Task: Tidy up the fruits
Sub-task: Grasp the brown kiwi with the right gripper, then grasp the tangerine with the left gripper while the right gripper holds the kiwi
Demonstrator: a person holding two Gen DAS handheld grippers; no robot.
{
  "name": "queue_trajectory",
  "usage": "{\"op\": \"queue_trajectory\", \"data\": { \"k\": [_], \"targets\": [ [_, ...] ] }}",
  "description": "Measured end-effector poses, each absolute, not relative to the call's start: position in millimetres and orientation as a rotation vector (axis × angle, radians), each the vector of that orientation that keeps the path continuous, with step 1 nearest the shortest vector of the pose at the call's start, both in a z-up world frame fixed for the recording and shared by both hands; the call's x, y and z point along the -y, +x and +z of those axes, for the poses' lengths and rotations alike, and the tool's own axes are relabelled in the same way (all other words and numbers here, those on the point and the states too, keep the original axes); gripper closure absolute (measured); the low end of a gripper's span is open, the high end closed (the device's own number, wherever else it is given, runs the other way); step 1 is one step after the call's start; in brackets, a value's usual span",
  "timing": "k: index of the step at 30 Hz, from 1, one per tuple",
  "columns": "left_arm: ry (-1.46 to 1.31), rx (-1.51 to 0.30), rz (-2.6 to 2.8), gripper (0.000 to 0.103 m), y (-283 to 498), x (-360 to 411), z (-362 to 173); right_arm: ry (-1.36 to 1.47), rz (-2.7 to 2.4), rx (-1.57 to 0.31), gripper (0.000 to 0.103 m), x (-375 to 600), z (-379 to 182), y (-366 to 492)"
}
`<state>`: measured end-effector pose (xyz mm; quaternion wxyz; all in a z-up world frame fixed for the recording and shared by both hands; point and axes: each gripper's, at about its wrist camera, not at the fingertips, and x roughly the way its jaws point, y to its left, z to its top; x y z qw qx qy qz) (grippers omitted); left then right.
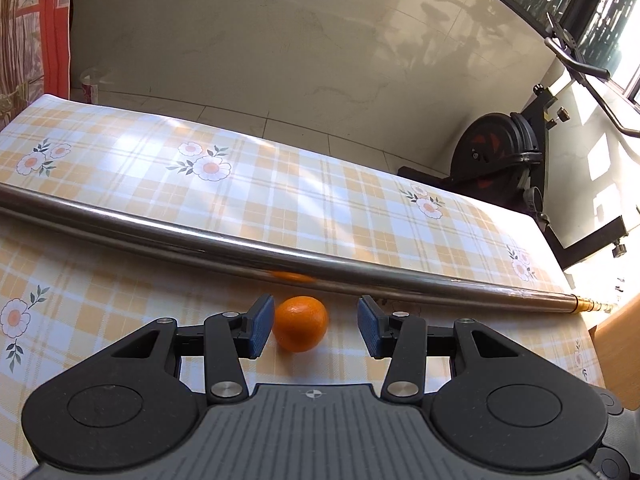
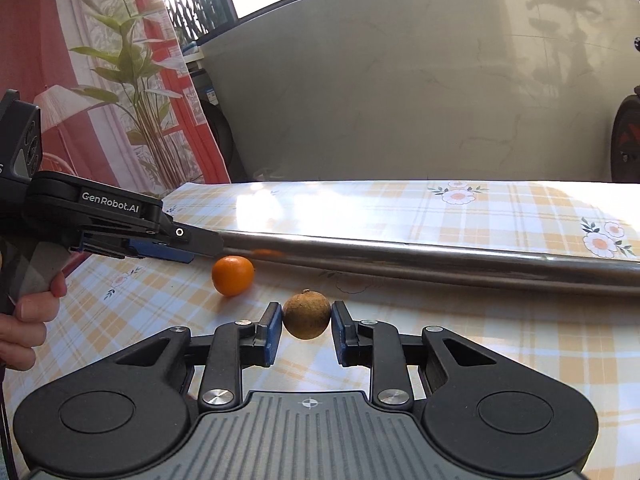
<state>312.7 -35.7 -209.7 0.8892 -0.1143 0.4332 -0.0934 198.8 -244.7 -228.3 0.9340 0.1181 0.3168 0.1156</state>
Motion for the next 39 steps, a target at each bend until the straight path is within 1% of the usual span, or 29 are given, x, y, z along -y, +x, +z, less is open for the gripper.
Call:
{"op": "queue_trajectory", "data": {
  "k": [4, 9, 13, 15, 16, 19, 25, 31, 39],
  "targets": [
    [-0.235, -0.928, -0.177, 0.055, 322, 39, -220, 0.227, 0.231, -0.650, 0.079, 245, -229, 183],
    [-0.206, -0.977, -0.173, 0.055, 332, 43, -232, 0.290, 0.216, -0.633, 0.079, 251, -228, 173],
    [-0.180, -0.981, -0.175, 0.055, 335, 45, -238, 0.317, 0.209, -0.624, 0.079, 253, -228, 167],
    [-0.183, -0.983, -0.181, 0.062, 334, 45, -238, 0.324, 0.205, -0.623, 0.079, 254, -228, 164],
    [-0.186, -0.984, -0.188, 0.064, 335, 45, -238, 0.329, 0.203, -0.625, 0.079, 254, -228, 163],
    [-0.167, -0.972, -0.196, 0.064, 329, 46, -235, 0.348, 0.194, -0.627, 0.079, 255, -228, 159],
    [-0.144, -0.935, -0.224, 0.064, 305, 42, -217, 0.363, 0.176, -0.605, 0.079, 258, -223, 143],
    [-0.091, -0.873, -0.289, 0.064, 261, 42, -184, 0.381, 0.159, -0.587, 0.079, 256, -216, 113],
    [-0.006, -0.828, -0.381, 0.064, 200, 50, -160, 0.359, 0.169, -0.594, 0.079, 240, -205, 80]
  ]
}}
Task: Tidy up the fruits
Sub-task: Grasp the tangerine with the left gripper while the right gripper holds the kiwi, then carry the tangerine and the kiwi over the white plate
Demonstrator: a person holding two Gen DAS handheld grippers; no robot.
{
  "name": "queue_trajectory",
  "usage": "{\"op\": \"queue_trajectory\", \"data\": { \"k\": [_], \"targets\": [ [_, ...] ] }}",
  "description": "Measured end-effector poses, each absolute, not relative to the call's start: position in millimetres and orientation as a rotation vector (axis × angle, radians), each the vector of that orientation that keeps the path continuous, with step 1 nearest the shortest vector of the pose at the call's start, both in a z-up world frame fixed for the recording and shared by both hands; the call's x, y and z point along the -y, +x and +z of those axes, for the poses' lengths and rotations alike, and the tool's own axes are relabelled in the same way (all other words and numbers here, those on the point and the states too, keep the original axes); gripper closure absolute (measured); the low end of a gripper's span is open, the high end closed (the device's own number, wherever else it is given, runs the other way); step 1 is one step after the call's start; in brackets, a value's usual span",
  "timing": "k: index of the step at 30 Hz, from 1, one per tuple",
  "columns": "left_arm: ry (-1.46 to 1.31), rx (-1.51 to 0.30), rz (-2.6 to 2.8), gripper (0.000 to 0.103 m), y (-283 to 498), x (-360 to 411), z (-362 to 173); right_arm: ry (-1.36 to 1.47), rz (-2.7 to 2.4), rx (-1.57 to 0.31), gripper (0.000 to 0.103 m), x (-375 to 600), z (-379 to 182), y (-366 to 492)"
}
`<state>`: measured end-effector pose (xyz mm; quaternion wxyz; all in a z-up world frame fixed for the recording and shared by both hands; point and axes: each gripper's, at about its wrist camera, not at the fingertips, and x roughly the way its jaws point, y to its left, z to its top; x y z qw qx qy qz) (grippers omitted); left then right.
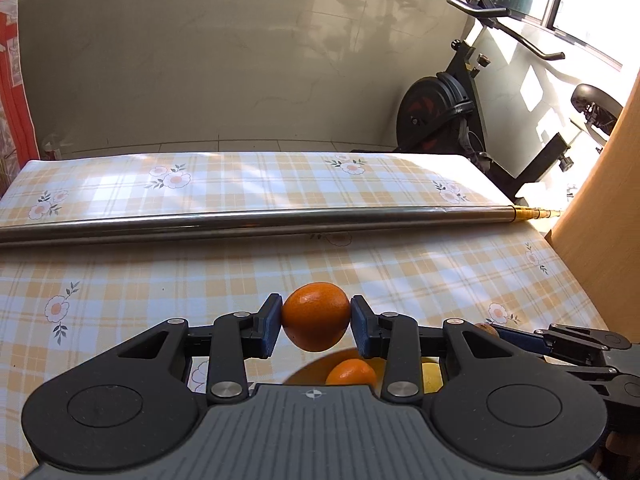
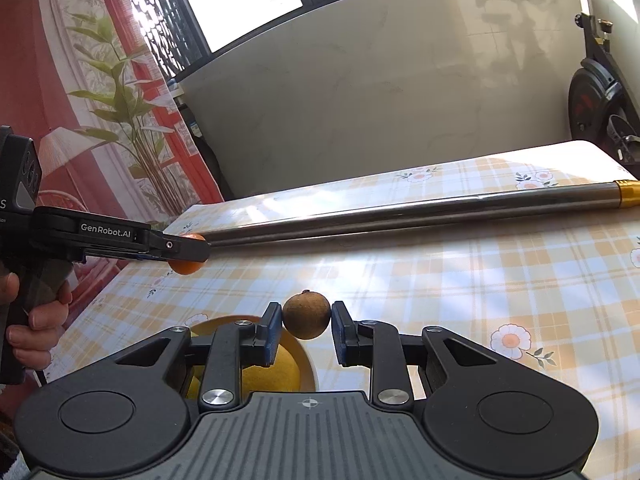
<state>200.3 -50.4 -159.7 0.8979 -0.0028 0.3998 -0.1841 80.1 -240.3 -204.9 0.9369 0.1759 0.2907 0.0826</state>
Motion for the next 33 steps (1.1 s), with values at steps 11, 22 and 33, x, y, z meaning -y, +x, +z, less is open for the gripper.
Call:
{"op": "queue_trajectory", "data": {
  "k": [11, 22, 33],
  "targets": [
    [0.052, -0.852, -0.445, 0.064, 160, 59, -160, 0.331, 0.219, -0.617, 0.079, 210, -196, 51],
    [0.060, -0.880, -0.467, 0.064, 146, 59, -168, 0.298, 0.284, -0.675, 0.079, 182, -198, 41],
    [0.080, -0.903, -0.479, 0.064, 147, 68, -176, 0.307, 0.311, -0.716, 0.079, 175, -207, 45]
  ]
}}
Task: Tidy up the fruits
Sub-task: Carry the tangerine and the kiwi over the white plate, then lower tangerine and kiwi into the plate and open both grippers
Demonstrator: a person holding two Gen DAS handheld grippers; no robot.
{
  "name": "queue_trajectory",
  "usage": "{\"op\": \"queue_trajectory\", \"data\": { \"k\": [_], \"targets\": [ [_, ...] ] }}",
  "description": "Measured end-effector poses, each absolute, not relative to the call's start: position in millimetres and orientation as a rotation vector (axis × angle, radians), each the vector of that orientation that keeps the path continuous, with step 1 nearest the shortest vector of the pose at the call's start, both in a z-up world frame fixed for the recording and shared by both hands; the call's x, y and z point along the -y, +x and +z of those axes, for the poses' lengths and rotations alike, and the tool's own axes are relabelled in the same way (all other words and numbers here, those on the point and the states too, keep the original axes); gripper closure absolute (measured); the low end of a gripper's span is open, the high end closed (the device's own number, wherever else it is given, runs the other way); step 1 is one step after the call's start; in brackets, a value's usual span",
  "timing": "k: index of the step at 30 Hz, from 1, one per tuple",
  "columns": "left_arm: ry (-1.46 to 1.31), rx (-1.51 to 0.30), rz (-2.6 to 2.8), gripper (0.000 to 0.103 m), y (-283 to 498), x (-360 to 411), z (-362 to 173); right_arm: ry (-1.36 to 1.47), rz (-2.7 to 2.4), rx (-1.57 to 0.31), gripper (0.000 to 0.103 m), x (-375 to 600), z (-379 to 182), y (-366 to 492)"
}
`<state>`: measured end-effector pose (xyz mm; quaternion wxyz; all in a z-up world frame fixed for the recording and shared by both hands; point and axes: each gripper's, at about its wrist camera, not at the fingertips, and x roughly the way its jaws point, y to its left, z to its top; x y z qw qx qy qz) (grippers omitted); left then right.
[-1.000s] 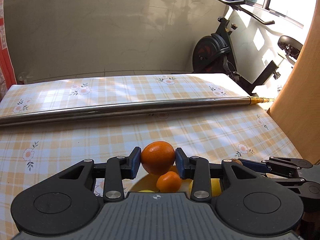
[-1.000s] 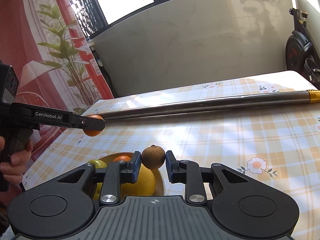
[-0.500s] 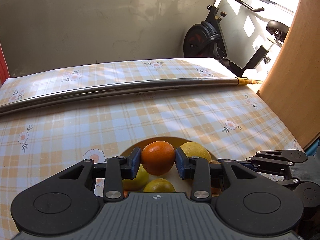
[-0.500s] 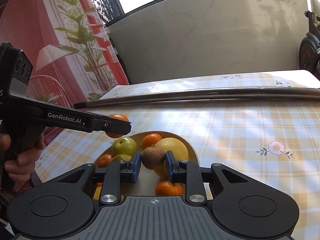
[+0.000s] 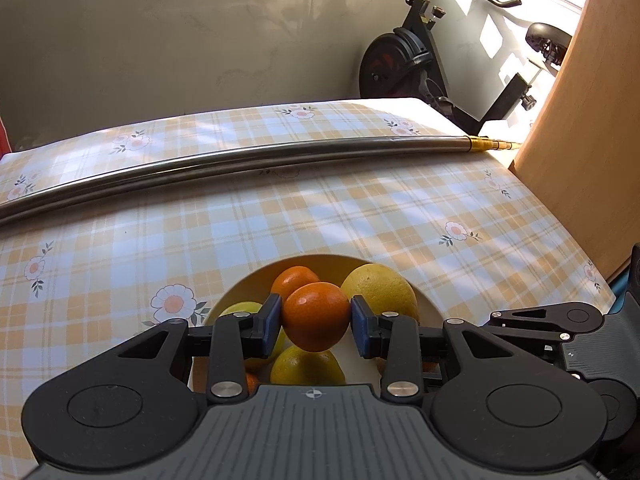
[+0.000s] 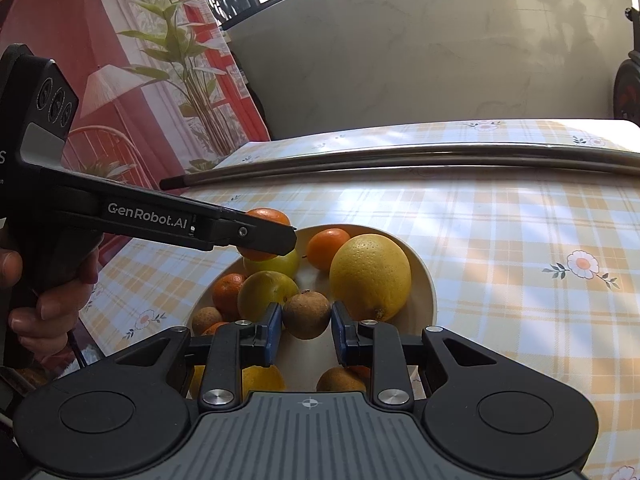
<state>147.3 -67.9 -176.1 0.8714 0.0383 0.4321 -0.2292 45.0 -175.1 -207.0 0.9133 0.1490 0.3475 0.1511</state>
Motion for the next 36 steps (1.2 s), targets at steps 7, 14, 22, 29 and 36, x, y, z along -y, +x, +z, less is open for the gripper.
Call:
{"op": "queue_trajectory", "data": {
  "k": [7, 14, 22, 29, 36],
  "targets": [
    [0.087, -0.915, -0.481, 0.064, 152, 73, -182, 0.314, 0.318, -0.729, 0.079, 176, -211, 47],
    [0.097, -0.924, -0.479, 0.064, 154, 77, -187, 0.318, 0.322, -0.729, 0.079, 176, -212, 48],
    [0.102, -0.931, -0.478, 0.064, 155, 80, -191, 0.316, 0.325, -0.729, 0.079, 175, -213, 48],
    [0.100, -0.939, -0.475, 0.064, 156, 80, -194, 0.317, 0.324, -0.730, 0.078, 176, -213, 48],
    [0.097, -0.932, -0.474, 0.064, 157, 79, -192, 0.315, 0.322, -0.730, 0.078, 175, -216, 49]
  ]
}}
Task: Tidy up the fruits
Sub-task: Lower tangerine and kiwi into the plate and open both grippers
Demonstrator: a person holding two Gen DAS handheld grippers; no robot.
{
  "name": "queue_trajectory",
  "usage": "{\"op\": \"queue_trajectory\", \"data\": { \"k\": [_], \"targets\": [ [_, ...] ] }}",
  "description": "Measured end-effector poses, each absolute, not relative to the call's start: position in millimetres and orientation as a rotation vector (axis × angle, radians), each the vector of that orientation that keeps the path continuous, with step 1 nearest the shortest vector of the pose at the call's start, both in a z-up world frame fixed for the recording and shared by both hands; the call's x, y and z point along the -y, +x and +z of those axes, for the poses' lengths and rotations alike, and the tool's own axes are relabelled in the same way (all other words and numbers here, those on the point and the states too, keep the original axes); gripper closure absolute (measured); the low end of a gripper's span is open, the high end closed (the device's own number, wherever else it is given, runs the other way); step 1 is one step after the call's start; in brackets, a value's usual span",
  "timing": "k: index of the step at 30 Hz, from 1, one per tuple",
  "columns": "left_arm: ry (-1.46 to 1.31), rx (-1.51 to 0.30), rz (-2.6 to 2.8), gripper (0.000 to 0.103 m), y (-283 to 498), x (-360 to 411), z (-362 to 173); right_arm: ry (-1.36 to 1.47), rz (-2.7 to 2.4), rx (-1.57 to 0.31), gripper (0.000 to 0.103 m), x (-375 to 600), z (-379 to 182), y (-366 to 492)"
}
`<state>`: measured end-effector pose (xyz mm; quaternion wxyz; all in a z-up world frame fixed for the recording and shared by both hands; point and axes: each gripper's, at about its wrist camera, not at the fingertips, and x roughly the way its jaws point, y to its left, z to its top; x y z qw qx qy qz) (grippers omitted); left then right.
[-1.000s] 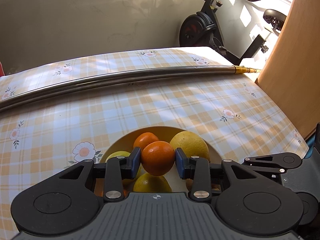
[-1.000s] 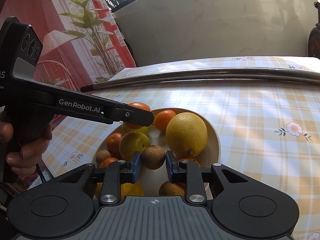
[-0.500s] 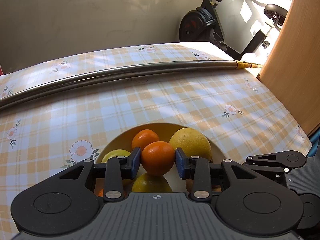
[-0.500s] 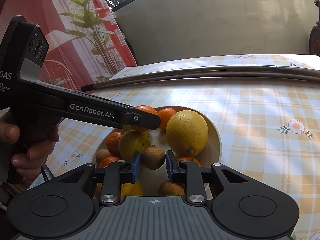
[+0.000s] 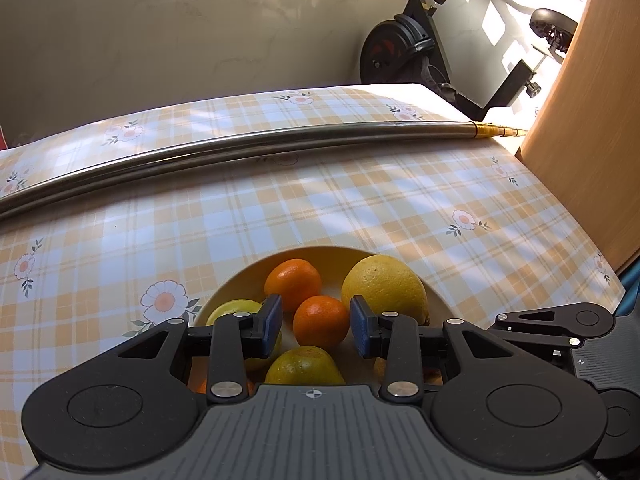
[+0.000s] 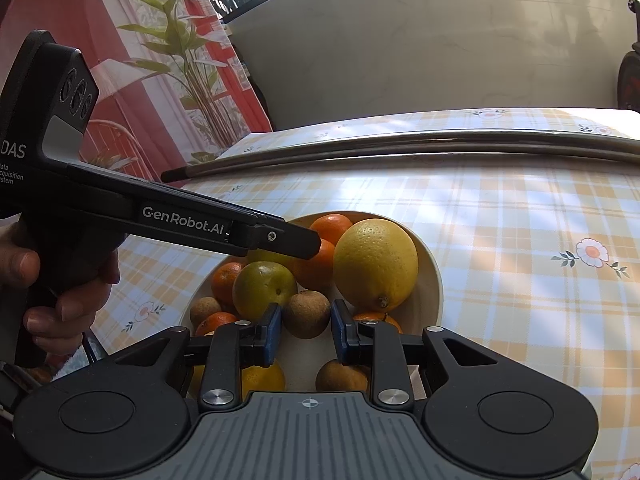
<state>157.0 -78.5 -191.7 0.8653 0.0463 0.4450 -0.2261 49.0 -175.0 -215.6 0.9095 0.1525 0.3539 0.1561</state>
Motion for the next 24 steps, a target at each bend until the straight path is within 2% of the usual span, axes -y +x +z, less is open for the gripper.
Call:
{"op": "queue_trajectory", "data": {
  "k": [12, 18, 24],
  "targets": [
    [0.110, -0.886, -0.423, 0.064, 146, 69, -175, 0.305, 0.312, -0.736, 0.078, 175, -215, 49],
    [0.074, -0.845, -0.385, 0.055, 135, 56, -160, 0.301, 0.304, -0.740, 0.077, 174, -213, 49],
    [0.057, -0.806, -0.349, 0.050, 123, 45, -146, 0.288, 0.285, -0.730, 0.071, 173, -205, 44]
  ]
}}
